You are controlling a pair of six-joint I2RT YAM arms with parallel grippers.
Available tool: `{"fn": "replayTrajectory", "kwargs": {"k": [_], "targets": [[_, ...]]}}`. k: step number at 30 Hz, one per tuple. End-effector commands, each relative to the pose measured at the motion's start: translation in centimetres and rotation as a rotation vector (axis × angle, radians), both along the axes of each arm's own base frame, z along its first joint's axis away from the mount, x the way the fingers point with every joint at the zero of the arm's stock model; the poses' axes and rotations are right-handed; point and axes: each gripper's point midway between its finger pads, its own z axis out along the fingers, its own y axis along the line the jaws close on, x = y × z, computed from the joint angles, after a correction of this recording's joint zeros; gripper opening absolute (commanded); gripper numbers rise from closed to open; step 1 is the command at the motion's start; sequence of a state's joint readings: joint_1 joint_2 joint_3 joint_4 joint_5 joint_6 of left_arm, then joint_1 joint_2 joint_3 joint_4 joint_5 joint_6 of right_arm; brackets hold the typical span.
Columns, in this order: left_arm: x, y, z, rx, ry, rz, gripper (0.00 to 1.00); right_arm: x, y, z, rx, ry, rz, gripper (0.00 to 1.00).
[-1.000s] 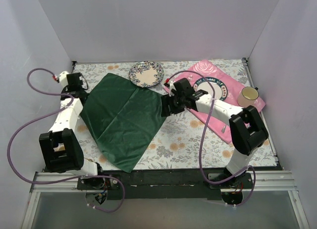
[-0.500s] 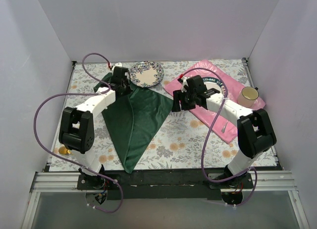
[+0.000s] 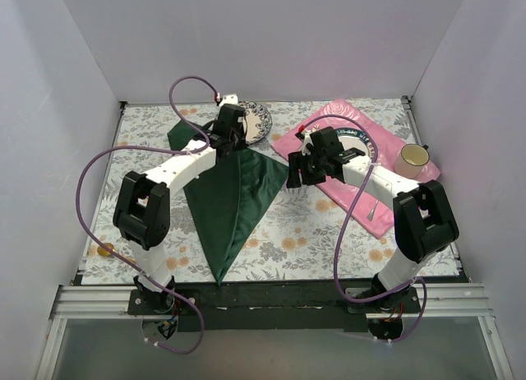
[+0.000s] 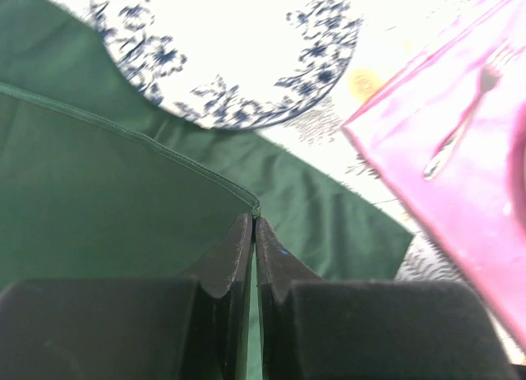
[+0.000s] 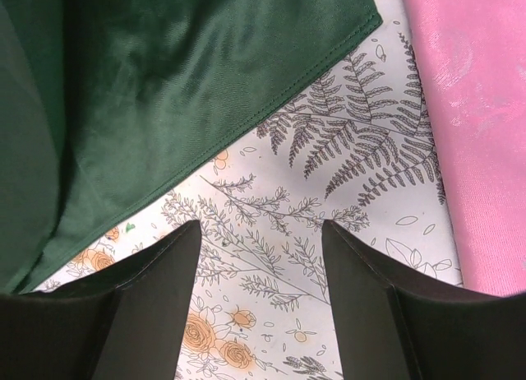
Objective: Fold the napkin, place the utensils inside, and roll it up
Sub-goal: Fold the napkin
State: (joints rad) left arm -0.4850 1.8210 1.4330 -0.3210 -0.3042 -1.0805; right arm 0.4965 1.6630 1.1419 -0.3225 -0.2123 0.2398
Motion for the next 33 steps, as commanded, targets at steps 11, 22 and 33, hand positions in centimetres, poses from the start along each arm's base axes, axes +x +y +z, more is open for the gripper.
{"fn": "replayTrajectory", "kwargs": {"k": [11,22,33], "targets": [[1.2,-5.3,0.9,0.090,-0.073,-0.166,0.00,0.4,0.3,0.5,0.030,-0.020,0.000,0.68],[0.2,-8.5,-0.3,0.171,-0.074,-0.297,0.00,0.4,0.3,0.2,0.033,-0.012,-0.004,0.68],[-0.3,-10.9,-1.2,0.227,-0.088,-0.401,0.00,0.2,-0.4,-0.5,0.023,-0.001,-0.020,0.68]]}}
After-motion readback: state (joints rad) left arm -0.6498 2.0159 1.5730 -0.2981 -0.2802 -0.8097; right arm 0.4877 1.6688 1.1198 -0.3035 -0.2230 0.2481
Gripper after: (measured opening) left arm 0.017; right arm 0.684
